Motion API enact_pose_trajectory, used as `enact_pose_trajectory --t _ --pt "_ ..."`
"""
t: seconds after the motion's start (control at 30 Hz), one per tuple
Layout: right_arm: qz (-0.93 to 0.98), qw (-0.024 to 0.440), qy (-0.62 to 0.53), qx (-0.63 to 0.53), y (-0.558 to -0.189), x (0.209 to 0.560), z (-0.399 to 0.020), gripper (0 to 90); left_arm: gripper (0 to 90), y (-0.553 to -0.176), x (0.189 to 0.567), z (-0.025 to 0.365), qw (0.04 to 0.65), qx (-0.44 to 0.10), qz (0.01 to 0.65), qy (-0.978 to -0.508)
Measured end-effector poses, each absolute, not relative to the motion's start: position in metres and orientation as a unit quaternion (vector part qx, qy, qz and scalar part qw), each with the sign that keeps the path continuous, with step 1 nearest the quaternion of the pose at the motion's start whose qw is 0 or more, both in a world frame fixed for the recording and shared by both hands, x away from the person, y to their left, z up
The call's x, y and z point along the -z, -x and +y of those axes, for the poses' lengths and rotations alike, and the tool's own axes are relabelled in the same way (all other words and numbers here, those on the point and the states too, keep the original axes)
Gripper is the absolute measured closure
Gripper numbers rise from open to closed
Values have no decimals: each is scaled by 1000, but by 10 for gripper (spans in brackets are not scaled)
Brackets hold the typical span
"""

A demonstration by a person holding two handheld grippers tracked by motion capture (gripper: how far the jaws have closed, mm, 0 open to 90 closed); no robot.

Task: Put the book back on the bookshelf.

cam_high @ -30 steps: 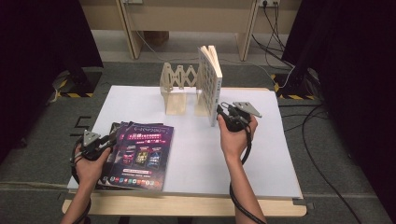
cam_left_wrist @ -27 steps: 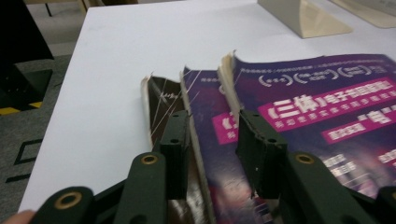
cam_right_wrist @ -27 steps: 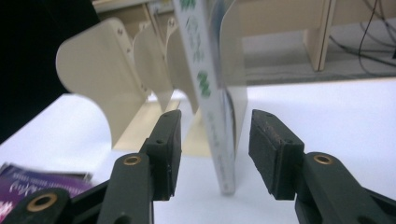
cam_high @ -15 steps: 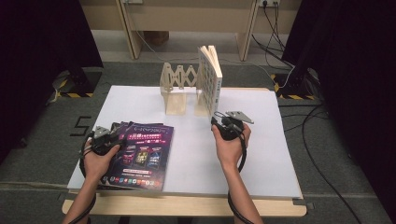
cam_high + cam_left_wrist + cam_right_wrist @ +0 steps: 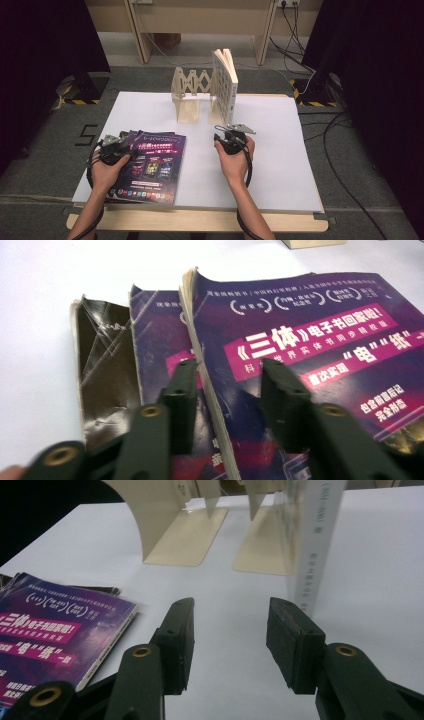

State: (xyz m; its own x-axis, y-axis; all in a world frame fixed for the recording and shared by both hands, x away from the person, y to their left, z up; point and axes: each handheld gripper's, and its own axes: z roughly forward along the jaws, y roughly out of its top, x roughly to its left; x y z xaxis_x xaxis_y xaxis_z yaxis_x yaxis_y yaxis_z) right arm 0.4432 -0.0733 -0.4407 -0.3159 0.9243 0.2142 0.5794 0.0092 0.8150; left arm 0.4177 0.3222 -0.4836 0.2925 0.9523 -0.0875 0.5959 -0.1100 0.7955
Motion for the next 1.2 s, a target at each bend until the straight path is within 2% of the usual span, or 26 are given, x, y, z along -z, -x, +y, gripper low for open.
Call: enact_pose_trajectory --t 0.07,0.2,0.3,0.4,0.63,0.93,1.2 --pt "688 195 -546 -436 -443 443 -69 549 704 -418 481 322 380 -242 550 -703" --pt "698 188 -541 -430 -445 447 -60 549 765 -419 480 323 365 -252 558 -701" --pt "704 180 -541 -424 -446 450 -55 549 801 -421 480 324 362 -245 567 -698" --pt "709 173 -539 -421 -448 453 -49 547 836 -422 478 323 346 -266 569 -697" --pt "721 158 -532 -415 -453 457 -34 547 888 -424 481 327 335 -249 576 -703" --pt "736 132 -526 -406 -466 461 -11 541 893 -425 483 326 334 -224 572 -715" --pt "744 102 -528 -397 -479 465 -1 532 896 -422 483 324 328 -228 567 -720"
